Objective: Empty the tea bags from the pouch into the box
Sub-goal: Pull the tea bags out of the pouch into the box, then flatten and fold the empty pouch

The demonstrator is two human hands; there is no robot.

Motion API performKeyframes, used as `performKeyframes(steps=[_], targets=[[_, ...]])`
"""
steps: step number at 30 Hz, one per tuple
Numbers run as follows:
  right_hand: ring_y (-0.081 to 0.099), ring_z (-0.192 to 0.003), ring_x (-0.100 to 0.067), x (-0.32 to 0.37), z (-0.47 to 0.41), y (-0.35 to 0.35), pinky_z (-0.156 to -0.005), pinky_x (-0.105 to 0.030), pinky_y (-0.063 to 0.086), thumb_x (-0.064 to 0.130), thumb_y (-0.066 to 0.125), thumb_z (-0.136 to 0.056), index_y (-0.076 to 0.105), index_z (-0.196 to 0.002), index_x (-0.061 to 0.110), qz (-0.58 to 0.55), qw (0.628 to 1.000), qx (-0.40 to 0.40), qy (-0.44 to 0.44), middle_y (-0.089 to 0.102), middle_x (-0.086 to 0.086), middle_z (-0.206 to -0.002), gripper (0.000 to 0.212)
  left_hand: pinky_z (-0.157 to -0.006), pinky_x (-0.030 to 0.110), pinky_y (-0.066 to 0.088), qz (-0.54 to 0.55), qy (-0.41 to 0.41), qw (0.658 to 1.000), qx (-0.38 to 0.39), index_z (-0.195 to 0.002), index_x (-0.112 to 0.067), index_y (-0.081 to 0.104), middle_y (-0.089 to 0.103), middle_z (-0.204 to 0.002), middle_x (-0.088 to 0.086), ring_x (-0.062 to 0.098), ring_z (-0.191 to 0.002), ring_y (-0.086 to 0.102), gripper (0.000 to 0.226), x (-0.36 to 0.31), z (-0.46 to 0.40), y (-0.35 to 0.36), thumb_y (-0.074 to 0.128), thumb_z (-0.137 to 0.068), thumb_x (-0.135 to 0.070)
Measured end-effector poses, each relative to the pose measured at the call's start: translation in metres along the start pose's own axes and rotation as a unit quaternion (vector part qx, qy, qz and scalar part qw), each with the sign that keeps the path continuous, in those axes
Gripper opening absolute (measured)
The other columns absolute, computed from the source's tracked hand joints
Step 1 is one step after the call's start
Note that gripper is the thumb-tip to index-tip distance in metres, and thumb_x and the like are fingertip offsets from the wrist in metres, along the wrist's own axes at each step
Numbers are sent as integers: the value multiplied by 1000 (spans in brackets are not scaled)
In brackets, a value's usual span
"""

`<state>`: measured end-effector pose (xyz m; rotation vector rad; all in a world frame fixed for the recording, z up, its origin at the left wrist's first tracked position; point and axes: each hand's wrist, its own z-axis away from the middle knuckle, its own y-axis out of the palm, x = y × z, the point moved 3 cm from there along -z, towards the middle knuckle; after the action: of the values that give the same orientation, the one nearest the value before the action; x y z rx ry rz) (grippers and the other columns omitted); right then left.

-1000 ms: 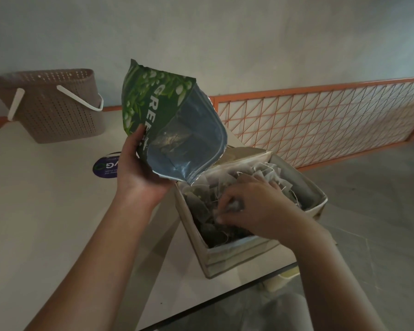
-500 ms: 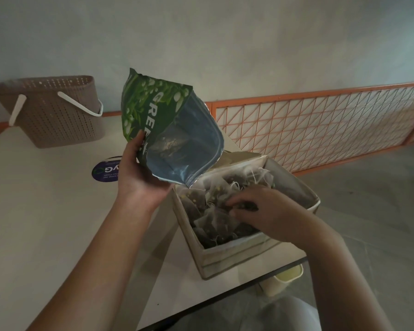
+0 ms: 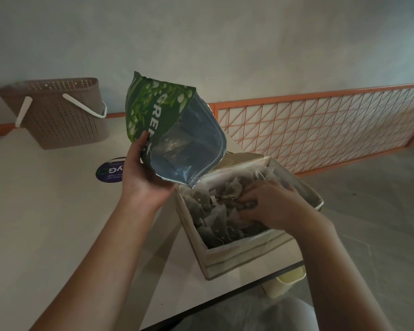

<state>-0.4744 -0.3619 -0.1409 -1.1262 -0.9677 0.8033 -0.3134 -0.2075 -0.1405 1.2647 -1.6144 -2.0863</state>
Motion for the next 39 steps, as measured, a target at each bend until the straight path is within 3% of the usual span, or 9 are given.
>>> performKeyframes(steps=[6,11,15,18,21,27,32,35,39], targets=[[41,-127,-21,-2,-11,-21,-106,-43,28,60,46,-91,64,-113,33,-35,978,-200,57,52,4,-130,40,-97,53,51,-1,-3,1000,-3,-124,-17,70,68,-134,7,26,-118,66,41,1,1,-1,51,-99,-43],[61,-104,-18,-3,-14,-3,-99,-48,46,61,37,-90,61,-109,33,-97,995,-19,15,66,7,-107,42,-111,48,44,3,-6,1000,-6,-138,-20,62,63,-141,6,30,-128,61,48,-2,-1,-5,57,-96,-43],[61,-103,-7,30,-8,-20,-100,-44,47,61,33,-94,50,-119,31,-184,956,-228,-27,63,12,-114,43,-115,49,39,12,-21,999,-32,-135,-18,64,61,-142,8,33,-134,56,46,-4,-4,-7,53,-99,-45],[61,-96,0,69,1,-27,-86,-28,56,54,49,-91,38,-125,40,-319,899,-264,-145,50,14,-123,38,-100,51,51,-13,-3,998,-56,-143,-23,57,67,-133,11,32,-120,65,51,-5,-2,-7,50,-99,-49],[57,-104,-7,92,-3,-17,-84,-27,53,51,65,-83,44,-129,49,-204,928,-237,-204,42,13,-123,51,-76,45,58,-27,16,997,-77,-148,-25,50,66,-128,11,26,-102,68,56,-12,2,-6,47,-99,-53],[62,-89,-9,116,-30,-36,-75,-31,57,24,62,-92,65,-105,21,-216,894,-334,-208,60,7,-104,13,-87,52,57,-87,-22,989,-117,-149,-21,46,50,-148,15,31,-129,56,72,-39,10,-18,54,-91,-63],[57,-89,-4,124,-46,-67,-67,-7,48,25,56,-96,53,-102,23,-306,862,-349,-205,57,14,-96,6,-89,42,50,-221,110,939,-240,-134,-21,50,52,-136,2,20,-123,53,46,-74,26,-28,62,-96,-44],[64,-92,-16,126,-57,-80,-75,-35,59,19,55,-97,49,-97,27,-400,826,-329,-223,60,12,-94,10,-88,35,46,-311,213,889,-258,-107,-27,58,66,-114,-5,6,-99,60,11,-102,39,-35,60,-99,-34],[67,-94,-29,135,-65,-93,-64,-46,61,5,51,-98,52,-98,22,-480,796,-291,-228,59,-2,-104,16,-87,22,49,-409,282,831,-250,-129,-25,53,63,-127,-7,5,-106,62,33,-133,53,-40,61,-99,-35]])
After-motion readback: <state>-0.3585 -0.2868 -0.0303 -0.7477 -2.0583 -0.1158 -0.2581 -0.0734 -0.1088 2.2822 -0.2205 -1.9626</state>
